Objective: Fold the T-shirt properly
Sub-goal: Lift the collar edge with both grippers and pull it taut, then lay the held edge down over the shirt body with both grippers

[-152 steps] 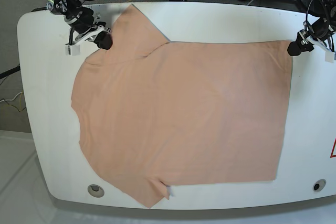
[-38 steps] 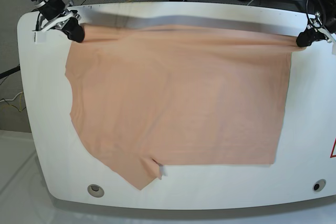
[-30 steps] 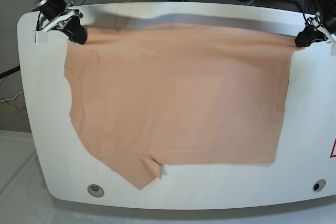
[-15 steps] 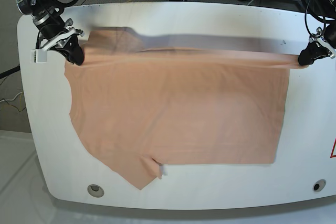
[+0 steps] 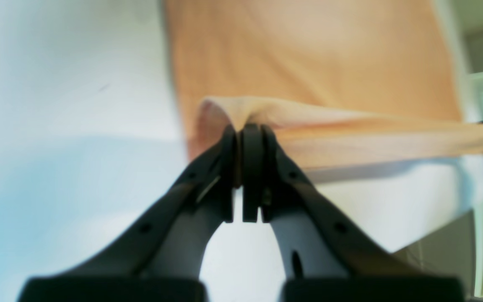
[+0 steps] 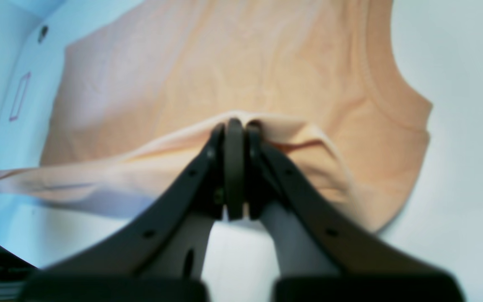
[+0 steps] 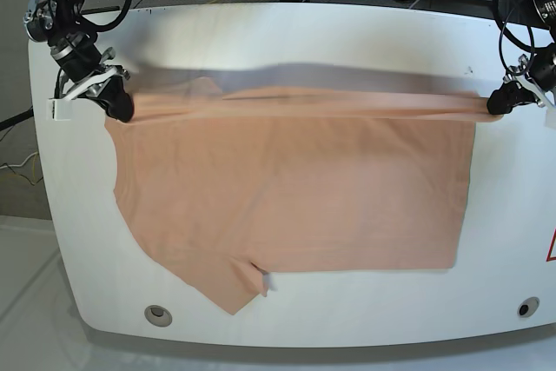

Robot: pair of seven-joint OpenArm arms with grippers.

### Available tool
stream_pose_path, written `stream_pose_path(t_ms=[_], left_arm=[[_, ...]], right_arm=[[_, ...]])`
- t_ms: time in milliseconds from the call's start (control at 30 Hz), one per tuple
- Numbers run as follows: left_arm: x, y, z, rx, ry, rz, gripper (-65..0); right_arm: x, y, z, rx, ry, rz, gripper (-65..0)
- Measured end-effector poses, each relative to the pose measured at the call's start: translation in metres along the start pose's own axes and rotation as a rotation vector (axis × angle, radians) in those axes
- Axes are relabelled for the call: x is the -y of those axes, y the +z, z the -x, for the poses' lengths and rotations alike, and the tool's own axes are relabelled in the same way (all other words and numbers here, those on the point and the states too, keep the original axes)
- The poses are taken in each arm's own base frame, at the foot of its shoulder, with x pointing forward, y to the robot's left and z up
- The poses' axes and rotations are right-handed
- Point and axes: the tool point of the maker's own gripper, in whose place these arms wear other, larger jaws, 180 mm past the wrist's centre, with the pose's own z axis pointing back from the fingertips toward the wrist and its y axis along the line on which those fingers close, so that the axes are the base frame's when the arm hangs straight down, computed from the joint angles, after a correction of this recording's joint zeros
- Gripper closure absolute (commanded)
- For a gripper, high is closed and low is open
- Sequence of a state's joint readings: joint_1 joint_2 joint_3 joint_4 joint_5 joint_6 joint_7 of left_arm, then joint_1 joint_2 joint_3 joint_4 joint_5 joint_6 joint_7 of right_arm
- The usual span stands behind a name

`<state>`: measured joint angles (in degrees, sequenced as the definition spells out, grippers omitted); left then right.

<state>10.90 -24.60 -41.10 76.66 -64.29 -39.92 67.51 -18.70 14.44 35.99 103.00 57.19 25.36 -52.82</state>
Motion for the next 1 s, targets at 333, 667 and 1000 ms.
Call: stream_pose_path(t_ms=[333,667,1000], left_arm=[[-0.003,-0.008,-0.016,0.037,-0.002,-0.006,0.0],[-0.009,-0.016,-0.025,0.034,-0.042,-0.050,0.0],[-0.026,-0.026,-0.036,-0.036,-0.120,-0.130,-1.8]], right_arm=[[0.005,-0.011,-0.010,0.007,0.001,-0.006,0.0],[0.016,-0.025,-0.018,0.004,-0.028,-0.020,0.0],[0.051,-0.046,-0.025,-0.010,-0.104,0.049,0.0]])
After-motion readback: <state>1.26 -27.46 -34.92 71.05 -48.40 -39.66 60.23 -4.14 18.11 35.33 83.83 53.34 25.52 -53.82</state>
